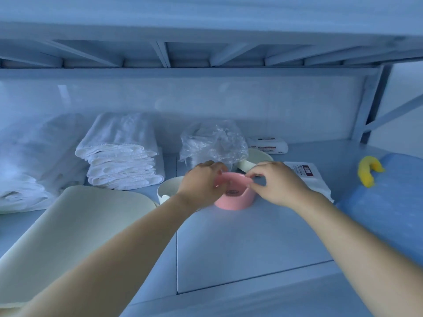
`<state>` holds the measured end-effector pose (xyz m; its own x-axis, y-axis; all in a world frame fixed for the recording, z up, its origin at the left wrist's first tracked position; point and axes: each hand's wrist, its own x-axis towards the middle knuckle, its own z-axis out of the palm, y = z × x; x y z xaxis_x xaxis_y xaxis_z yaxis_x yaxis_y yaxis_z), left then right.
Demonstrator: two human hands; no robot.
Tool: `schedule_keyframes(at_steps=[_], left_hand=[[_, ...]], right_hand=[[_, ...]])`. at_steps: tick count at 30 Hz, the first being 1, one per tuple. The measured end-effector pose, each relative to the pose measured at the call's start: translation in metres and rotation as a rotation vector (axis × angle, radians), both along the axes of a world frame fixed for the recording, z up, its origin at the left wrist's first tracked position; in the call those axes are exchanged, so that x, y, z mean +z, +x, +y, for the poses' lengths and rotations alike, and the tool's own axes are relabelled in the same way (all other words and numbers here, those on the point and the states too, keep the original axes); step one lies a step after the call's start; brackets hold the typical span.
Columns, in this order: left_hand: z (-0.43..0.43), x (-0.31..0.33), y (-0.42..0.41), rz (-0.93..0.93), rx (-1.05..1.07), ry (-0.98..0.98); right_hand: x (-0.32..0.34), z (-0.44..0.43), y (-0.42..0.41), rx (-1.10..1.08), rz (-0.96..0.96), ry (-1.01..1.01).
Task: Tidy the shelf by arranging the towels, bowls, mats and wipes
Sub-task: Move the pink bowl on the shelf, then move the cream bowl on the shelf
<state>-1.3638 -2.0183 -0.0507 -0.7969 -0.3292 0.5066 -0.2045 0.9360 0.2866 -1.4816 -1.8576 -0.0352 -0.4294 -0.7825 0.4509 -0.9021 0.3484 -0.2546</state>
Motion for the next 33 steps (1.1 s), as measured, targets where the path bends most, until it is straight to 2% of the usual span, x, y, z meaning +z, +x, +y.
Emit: schedule_keyframes(at_steps=[9,20,25,33], left_hand=[[0.006,0.015,-0.031,0.104,-0.074,-0.008],[0.019,0.036,-0.092,0.147,-0.063,-0.053],[0.016,0.041,-0.116,0.186,0.039,-0.071],[0.013,0.039,-0.137,0.214,0.146,-0.103]], right_hand=[[0.026,0.022,-0.027,-0.12,0.082,-0.004],[0.055,0.027,-0.101,-0.061,0.162,0.074],[0.049,0.024,-0.135,-0.061,0.238,0.105],[0.033,-0.008,-0.18,0.035,0.139,0.143]])
